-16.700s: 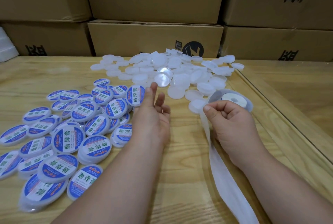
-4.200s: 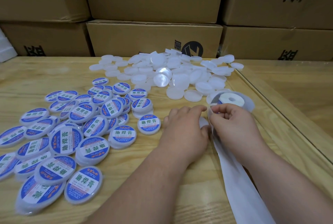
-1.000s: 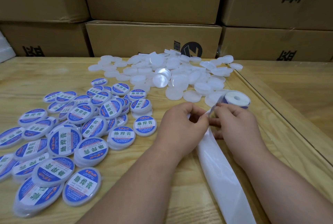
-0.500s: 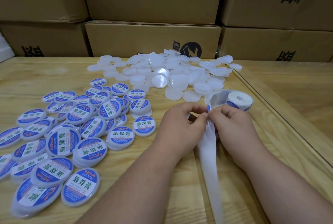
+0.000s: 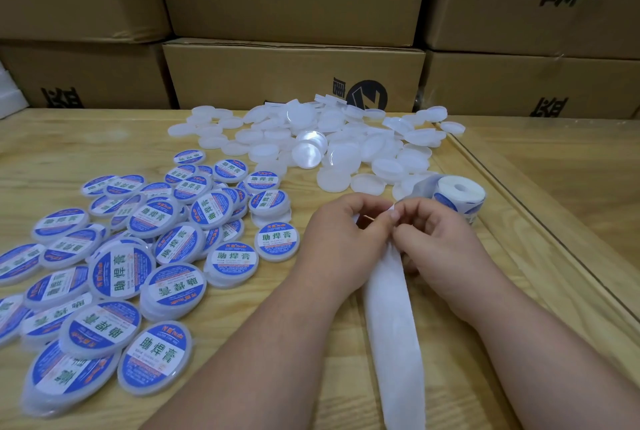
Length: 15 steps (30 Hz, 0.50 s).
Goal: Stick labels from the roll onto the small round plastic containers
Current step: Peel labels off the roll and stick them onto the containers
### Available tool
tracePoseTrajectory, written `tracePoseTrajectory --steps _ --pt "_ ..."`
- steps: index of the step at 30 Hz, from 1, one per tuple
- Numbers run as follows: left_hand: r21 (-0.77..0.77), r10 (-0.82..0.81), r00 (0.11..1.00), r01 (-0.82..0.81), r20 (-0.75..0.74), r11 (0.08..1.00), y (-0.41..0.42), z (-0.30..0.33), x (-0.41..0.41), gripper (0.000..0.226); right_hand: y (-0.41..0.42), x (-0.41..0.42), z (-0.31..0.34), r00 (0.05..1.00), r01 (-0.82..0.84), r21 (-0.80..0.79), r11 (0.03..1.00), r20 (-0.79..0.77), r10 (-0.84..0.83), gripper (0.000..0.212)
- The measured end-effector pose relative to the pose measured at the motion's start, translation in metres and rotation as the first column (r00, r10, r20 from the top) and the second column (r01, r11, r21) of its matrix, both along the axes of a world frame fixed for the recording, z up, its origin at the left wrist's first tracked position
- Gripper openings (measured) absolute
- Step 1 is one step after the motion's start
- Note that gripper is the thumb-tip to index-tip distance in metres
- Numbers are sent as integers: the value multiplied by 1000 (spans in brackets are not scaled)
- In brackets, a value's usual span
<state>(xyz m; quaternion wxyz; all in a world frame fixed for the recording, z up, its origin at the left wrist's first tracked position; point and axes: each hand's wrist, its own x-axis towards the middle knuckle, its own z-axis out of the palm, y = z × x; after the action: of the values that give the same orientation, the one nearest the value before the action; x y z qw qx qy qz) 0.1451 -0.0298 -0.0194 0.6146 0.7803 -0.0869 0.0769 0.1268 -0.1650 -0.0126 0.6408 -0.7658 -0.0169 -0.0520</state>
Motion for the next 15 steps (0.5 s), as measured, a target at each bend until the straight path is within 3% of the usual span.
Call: tracePoseTrajectory --steps 9,12,15 --pt "6 8 1000 -8 -12 1000 -1 -1 0 13 -1 3 -5 1000 13 -31 999 16 -13 2" --pt "-1 18 1000 -18 -12 1000 -2 -1 1 15 0 2 -3 1000 22 -14 1000 8 -22 17" --pt "-25 38 999 -38 4 999 -2 -2 1 11 -1 2 -3 1000 17 10 1000 7 -18 12"
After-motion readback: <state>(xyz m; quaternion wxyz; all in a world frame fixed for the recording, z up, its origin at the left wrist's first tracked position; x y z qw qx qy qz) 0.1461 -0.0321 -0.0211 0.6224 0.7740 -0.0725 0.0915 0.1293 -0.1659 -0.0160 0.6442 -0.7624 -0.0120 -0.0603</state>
